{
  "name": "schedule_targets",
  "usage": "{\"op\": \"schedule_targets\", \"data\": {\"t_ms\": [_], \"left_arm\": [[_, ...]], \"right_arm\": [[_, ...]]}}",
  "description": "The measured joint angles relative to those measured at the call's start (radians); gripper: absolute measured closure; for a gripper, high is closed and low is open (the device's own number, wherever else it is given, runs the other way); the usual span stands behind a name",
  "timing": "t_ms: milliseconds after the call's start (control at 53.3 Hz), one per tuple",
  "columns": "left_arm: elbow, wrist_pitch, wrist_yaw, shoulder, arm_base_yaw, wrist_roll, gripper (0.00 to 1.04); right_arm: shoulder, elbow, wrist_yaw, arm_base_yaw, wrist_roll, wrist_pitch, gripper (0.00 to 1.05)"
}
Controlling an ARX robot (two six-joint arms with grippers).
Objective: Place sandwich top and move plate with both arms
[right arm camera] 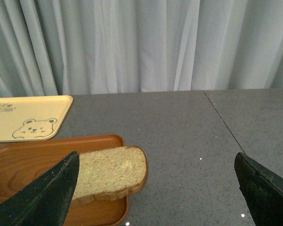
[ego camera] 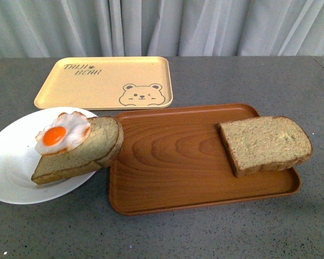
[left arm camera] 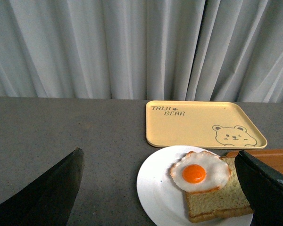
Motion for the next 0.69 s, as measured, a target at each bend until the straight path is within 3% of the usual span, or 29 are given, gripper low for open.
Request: {"op": "schedule_targets", "data": {"t_ms": [694], "left_arm": [[0.000,0.000,0.000,0.000,0.000,0.000,0.09]], "right_arm": [[0.000,0.000,0.000,0.000,0.000,0.000,0.09]]}}
